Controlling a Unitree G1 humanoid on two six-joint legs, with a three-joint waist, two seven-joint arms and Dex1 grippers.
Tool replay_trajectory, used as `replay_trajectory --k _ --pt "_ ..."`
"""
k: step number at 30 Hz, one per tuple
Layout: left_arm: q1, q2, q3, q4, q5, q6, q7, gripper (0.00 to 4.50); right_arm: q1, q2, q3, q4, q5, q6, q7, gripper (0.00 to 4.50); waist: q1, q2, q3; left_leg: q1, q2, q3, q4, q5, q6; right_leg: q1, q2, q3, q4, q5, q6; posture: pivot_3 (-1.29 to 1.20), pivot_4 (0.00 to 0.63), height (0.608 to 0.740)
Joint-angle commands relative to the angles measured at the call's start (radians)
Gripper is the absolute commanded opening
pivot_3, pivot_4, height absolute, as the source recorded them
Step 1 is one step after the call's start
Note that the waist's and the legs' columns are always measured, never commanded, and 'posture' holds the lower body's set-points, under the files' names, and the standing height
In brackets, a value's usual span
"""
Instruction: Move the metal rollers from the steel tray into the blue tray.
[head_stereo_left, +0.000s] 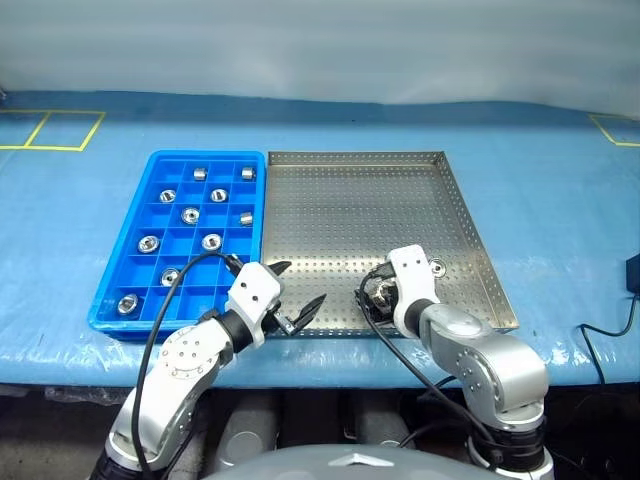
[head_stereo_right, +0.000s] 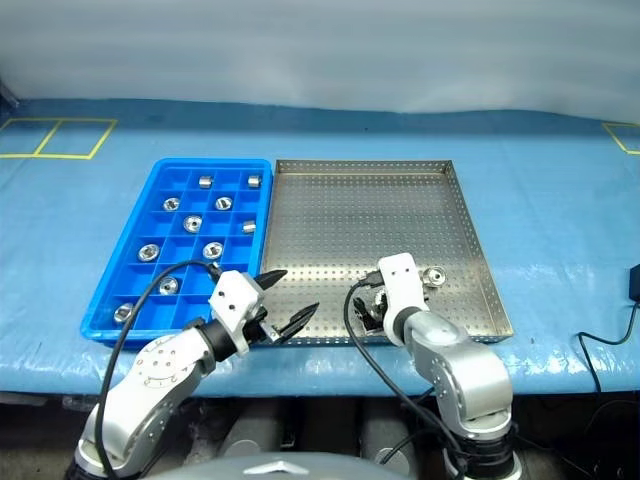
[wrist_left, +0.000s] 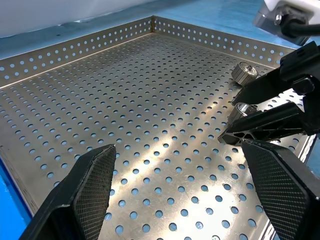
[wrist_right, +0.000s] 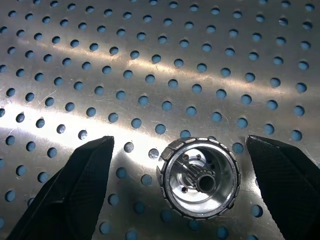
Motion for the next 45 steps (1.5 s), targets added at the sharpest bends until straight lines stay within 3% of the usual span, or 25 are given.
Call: replay_trajectory --k 1,3,12,21,28,38,43,45 --pt "0.006 -0.003 -0.002 -0.053 -0.007 -0.005 0.002 4.37 0.03 -0.026 -0.003 0.015 -0.01 -0.029 -0.001 4.45 0.001 -0.001 0.0 0.0 0.0 0.0 0.0 0.0 0.0 0.0 0.0 0.0 0.0 0.0 0.0 0.17 0.15 0.74" --pt "0.011 -0.002 0.0 -0.059 -0.007 -0.004 0.005 4.37 0.041 -0.023 -0.004 0.012 -0.006 -0.035 -0.002 4.45 0.002 -0.002 -0.001 0.0 0.0 0.0 0.0 0.0 0.0 0.001 0.0 0.0 0.0 0.0 0.0 0.18 0.15 0.74" --pt "0.039 -0.017 0.03 -0.092 -0.012 -0.006 0.039 4.37 -0.076 -0.014 0.052 -0.085 0.046 0.023 0.03 1.7 0.003 -0.002 -0.001 0.0 0.0 -0.001 0.0 0.0 0.0 0.0 0.0 0.0 0.0 0.0 0.0 0.21 0.15 0.74" --pt "0.075 -0.149 0.145 -0.134 0.044 -0.028 0.232 4.37 -0.32 0.025 0.156 0.009 0.081 -0.092 0.085 1.71 0.03 -0.002 -0.001 0.0 0.0 -0.002 -0.001 0.0 0.0 0.0 0.0 -0.001 0.0 0.003 0.004 0.29 0.15 0.74" --pt "0.207 -0.142 0.197 -0.221 0.051 -0.016 0.254 4.37 -0.446 0.087 0.301 0.249 0.05 -0.292 0.128 1.71 0.054 -0.002 -0.001 -0.001 -0.001 -0.003 -0.001 0.0 0.0 0.0 0.0 -0.002 0.0 0.005 0.0 0.4 0.15 0.74" --pt "0.401 -0.134 0.196 -0.295 0.05 -0.03 0.253 4.37 -0.491 0.147 0.38 0.46 0.033 -0.46 0.209 1.71 0.133 -0.002 -0.001 -0.001 -0.001 -0.004 -0.002 0.0 -0.001 -0.001 0.0 -0.005 -0.001 -0.001 -0.001 0.49 0.15 0.74" --pt "0.411 -0.143 0.178 -0.289 0.046 -0.046 0.249 4.37 -0.467 0.132 0.4 0.535 0.004 -0.503 0.226 1.71 0.167 -0.002 -0.001 -0.002 0.0 -0.004 -0.002 0.0 -0.001 -0.002 0.0 -0.006 -0.001 -0.001 -0.002 0.5 0.15 0.74" --pt "0.401 -0.14 0.163 -0.282 0.047 -0.049 0.243 4.37 -0.451 0.12 0.384 0.533 0.002 -0.498 0.228 2.44 0.184 -0.002 -0.001 -0.002 0.0 -0.005 -0.002 0.0 -0.001 -0.002 0.0 -0.008 -0.001 -0.001 -0.002 0.48 0.15 0.74"
